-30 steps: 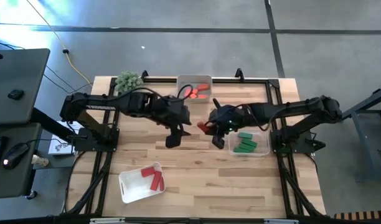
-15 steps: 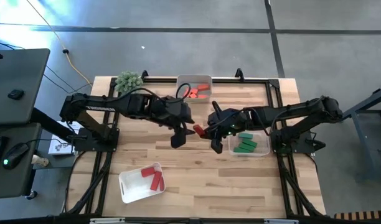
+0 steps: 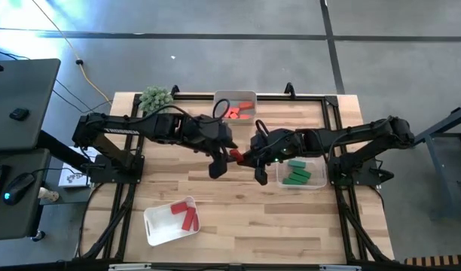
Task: Sort & place blocks by color
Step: Put the red wooden block into the white bin, then return to Home Position
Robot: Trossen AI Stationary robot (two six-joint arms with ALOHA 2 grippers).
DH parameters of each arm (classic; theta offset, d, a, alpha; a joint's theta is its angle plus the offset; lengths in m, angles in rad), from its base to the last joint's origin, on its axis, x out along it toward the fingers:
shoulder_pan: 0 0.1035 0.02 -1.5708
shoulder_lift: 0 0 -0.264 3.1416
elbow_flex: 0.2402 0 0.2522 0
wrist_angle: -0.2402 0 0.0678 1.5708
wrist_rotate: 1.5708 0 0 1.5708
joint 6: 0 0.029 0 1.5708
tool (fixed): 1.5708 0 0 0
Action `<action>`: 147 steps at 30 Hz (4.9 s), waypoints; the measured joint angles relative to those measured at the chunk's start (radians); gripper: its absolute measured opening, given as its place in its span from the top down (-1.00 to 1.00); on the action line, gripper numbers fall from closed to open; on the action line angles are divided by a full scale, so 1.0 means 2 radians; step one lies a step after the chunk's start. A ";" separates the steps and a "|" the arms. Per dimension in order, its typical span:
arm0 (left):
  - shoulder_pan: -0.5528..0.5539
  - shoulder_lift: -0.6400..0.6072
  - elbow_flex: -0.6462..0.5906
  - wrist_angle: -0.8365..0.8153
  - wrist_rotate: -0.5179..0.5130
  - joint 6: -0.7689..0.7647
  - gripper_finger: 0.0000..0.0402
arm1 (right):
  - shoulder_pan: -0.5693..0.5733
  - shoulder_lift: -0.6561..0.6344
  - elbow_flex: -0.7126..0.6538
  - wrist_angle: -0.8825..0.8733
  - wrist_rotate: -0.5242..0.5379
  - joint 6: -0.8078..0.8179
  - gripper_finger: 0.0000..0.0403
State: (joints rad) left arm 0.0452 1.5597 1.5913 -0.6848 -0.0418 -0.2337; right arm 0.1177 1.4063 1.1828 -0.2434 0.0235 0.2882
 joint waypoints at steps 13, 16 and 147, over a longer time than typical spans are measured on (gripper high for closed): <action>0.000 0.000 0.000 0.022 -0.003 0.000 0.39 | 0.000 0.000 0.000 0.001 0.000 -0.001 0.82; 0.000 0.000 0.000 0.022 -0.003 0.000 0.53 | 0.000 0.000 0.000 0.001 0.000 -0.001 0.82; -0.439 0.133 -0.162 -0.032 0.094 -0.611 0.48 | -0.076 0.000 0.000 -0.093 0.016 -0.105 -0.05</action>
State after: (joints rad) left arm -0.8333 1.8256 1.2675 -0.7483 0.1467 -1.4559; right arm -0.0334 1.4065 1.1831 -0.4301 0.0563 0.0783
